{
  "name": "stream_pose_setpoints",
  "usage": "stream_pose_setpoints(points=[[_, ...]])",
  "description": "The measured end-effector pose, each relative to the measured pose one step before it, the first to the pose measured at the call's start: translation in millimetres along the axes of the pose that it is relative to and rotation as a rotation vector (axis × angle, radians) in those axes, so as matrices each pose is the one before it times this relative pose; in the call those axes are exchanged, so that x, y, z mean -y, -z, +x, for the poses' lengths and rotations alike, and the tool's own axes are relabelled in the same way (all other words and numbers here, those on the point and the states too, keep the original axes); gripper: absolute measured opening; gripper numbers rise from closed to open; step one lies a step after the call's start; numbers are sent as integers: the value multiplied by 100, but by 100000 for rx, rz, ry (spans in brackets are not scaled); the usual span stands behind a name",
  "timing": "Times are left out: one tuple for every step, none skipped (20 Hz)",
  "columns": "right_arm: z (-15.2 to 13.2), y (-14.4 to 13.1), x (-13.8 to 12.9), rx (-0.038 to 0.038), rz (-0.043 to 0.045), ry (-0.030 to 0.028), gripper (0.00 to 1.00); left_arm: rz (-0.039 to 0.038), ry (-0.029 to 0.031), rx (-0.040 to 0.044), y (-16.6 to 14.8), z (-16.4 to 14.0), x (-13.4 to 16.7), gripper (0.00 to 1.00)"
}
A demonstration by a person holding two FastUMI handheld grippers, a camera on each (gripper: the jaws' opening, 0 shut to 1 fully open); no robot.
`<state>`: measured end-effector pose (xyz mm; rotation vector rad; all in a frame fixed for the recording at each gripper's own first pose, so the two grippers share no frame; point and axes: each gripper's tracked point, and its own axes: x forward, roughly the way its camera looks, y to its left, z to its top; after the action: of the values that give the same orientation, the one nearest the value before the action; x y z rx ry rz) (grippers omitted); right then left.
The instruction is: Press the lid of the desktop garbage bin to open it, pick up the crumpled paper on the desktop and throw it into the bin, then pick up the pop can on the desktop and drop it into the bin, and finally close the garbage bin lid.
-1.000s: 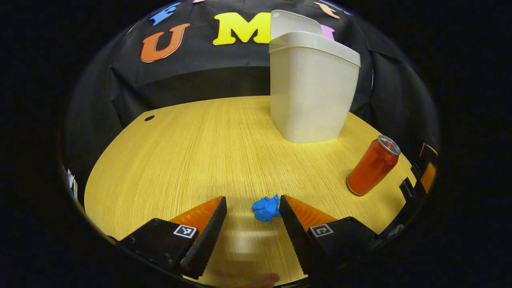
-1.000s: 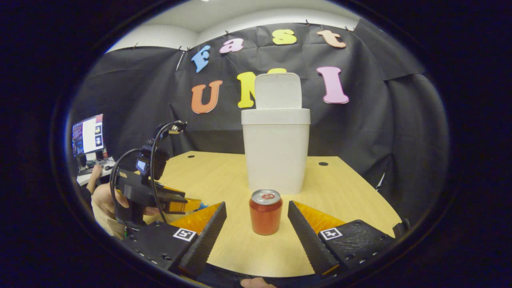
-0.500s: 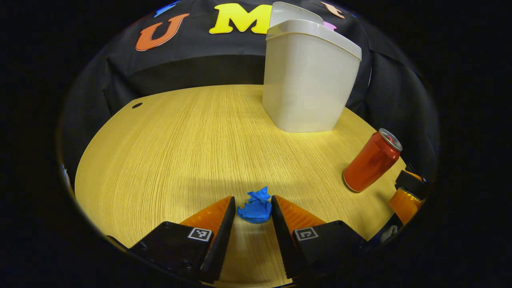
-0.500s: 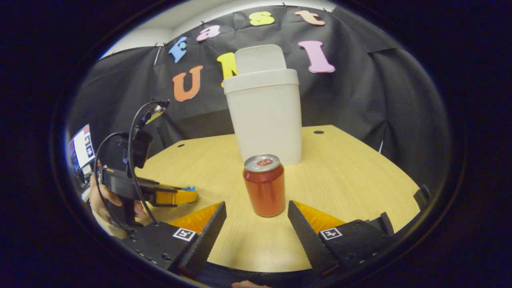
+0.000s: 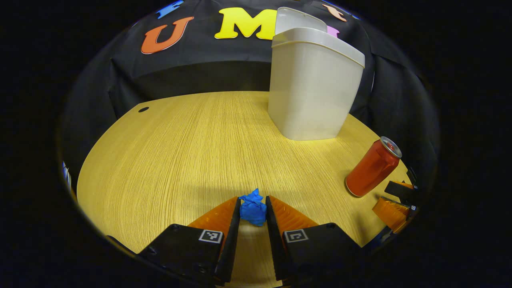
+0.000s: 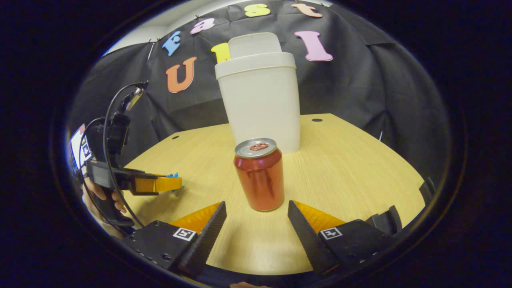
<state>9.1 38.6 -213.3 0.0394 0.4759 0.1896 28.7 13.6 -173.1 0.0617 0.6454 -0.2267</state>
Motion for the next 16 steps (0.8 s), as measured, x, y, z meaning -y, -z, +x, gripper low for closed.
stream_pose_setpoints(points=[[276, -336, 277, 509, -392, 1584, 96, -340, 1148, 511, -227, -233, 206, 42], [300, -309, 184, 432, -306, 1619, 96, -427, 1166, 722, -174, -286, 308, 42], [247, -228, 64, 359, 8, 682, 96, -286, 596, 1028, -280, -254, 146, 42], [306, -125, -166, -223, 38, 71, 96, 92, 148, 881, -265, -289, -64, 42], [380, -134, -339, -359, -451, -527, 96, 312, -288, 674, -179, -154, -96, 42], [306, -22, -270, -203, -560, 374, 96, 293, -514, 538, -125, -139, -115, 41], [335, -288, -71, -98, -345, 1111, 96, -48, -738, 407, -126, -59, -183, 42], [290, -343, 232, 155, 481, 1405, 99, -473, -1068, 714, -239, -120, -272, 41], [264, -451, 39, 481, 1004, 1006, 96, -221, -1018, 794, -240, -126, -200, 46], [67, -511, -207, 977, 990, 194, 96, 703, -1583, 1995, -467, -367, -204, 41], [246, -511, -36, 1177, 740, 863, 96, 1890, -2113, 3652, -921, -428, -419, 42], [272, -180, 29, 737, -29, 858, 96, 2201, -2055, 4069, -977, -524, -413, 42], [320, -93, -27, 212, -551, 386, 96, 1581, -1265, 3335, -834, -524, -224, 42], [288, 168, 78, -390, -214, 448, 91, 1027, -684, 2535, -258, -706, 413, 46], [128, 2, 105, -393, -234, 710, 87, 740, -585, 2140, -342, -614, -33, 41], [154, 58, -29, -102, -658, -32, 85, 634, -761, 1937, -310, -384, -118, 46]])
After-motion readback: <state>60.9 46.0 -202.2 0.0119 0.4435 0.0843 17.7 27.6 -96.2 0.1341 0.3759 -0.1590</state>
